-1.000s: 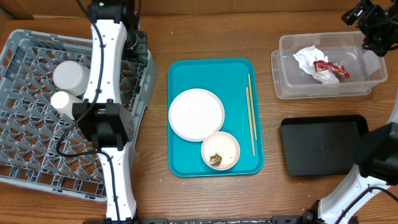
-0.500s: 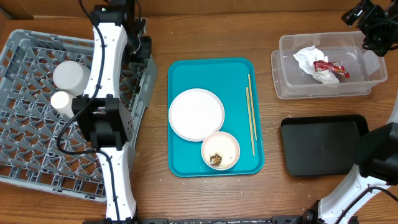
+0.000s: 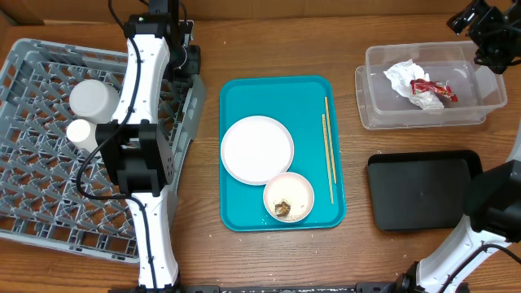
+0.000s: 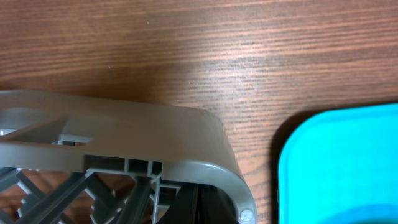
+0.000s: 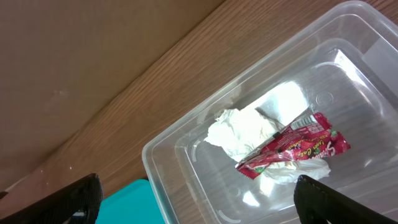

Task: Sort waste into correct bins and load items into the dishwasher
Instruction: 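Raise the left gripper from the rack and move it toward the tray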

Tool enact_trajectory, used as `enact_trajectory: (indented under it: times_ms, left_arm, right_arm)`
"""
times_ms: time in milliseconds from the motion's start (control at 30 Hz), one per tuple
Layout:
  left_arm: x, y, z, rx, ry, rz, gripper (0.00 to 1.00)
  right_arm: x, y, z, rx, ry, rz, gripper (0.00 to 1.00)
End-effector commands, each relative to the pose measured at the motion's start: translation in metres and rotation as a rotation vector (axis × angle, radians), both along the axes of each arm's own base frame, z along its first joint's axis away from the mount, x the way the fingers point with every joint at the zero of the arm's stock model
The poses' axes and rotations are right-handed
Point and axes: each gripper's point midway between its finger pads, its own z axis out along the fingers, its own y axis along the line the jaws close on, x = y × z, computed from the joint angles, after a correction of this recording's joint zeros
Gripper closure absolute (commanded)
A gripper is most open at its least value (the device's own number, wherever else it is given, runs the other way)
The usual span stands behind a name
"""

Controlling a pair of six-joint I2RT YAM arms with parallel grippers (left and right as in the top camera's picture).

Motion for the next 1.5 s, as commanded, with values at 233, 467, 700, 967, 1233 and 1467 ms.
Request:
enact_trajectory:
  times_ms: [233, 467, 700, 967, 1233, 1467]
  left_arm:
    - [0.023, -0.012, -0.015, -0.075, -0.060, 0.016, 0.96]
    - [0.036, -0.013, -0.011, -0.090, -0.109, 0.050, 0.96]
    - [0.047, -0.013, -0.005, -0.110, -0.154, 0.093, 0.96]
    - [0.052, -0.010, -0.001, -0.119, -0.175, 0.110, 0.96]
    - [0.054, -0.011, 0.043, -0.136, -0.222, 0.119, 0.96]
    - [0.054, -0.011, 0.118, -0.159, -0.337, 0.137, 0.82]
  right_arm:
    - [-0.005, 0.003, 0.027, -0.020, -0.055, -0.002, 0.00]
    - [-0.005, 0.003, 0.027, -0.020, -0.055, -0.001, 0.00]
    - [-0.005, 0.003, 0.027, -0.020, -0.055, -0.001, 0.00]
    - [-0.005, 0.003, 0.027, -0.020, -0.055, -0.001, 0.00]
    - [-0.005, 0.003, 0.027, -0.020, -0.055, -0.001, 0.00]
    - [-0.005, 0.003, 0.027, -0.020, -0.055, -0.001, 0.00]
